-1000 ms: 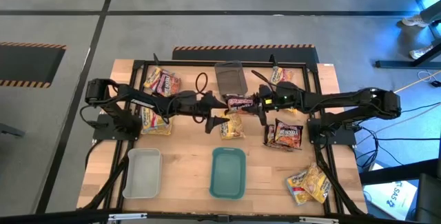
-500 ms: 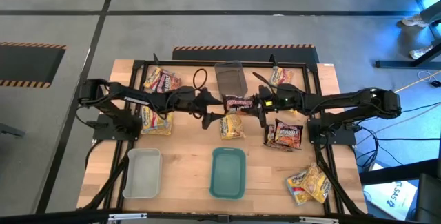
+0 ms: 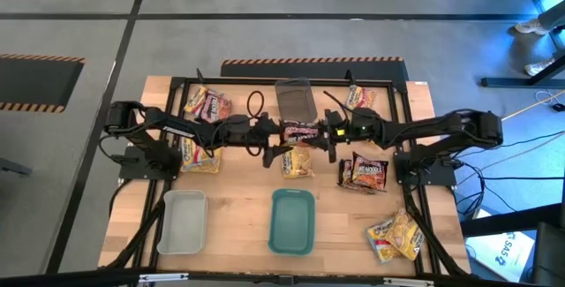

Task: Sort Maruchan noodles
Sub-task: Put the black noodle pack into the black bin

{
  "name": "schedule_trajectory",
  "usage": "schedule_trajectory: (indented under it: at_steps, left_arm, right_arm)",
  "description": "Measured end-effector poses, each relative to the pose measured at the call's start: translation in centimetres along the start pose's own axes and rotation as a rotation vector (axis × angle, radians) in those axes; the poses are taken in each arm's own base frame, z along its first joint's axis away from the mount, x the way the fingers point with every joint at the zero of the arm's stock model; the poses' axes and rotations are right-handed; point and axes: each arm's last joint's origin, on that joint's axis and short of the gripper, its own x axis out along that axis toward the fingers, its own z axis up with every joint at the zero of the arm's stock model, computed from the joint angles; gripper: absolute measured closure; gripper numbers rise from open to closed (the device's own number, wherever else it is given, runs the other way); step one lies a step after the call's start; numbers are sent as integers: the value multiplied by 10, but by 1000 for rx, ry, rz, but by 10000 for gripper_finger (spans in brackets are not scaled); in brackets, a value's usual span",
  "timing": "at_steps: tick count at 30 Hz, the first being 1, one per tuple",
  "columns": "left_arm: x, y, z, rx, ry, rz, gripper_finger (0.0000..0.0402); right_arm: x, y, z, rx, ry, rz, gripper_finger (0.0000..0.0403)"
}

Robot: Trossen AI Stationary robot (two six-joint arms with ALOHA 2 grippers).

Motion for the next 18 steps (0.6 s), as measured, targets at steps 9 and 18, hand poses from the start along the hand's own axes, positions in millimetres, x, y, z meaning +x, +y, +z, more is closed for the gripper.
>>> schedule_trajectory:
  at_steps: [9, 18]
  left_arm:
    - [0, -1, 4, 0, -38, 4, 100]
    - [0, -2, 8, 2, -77, -41, 158]
  right_arm:
    - [11, 9, 1, -52, -72, 45, 285]
    - [27, 10, 8, -60, -79, 39, 277]
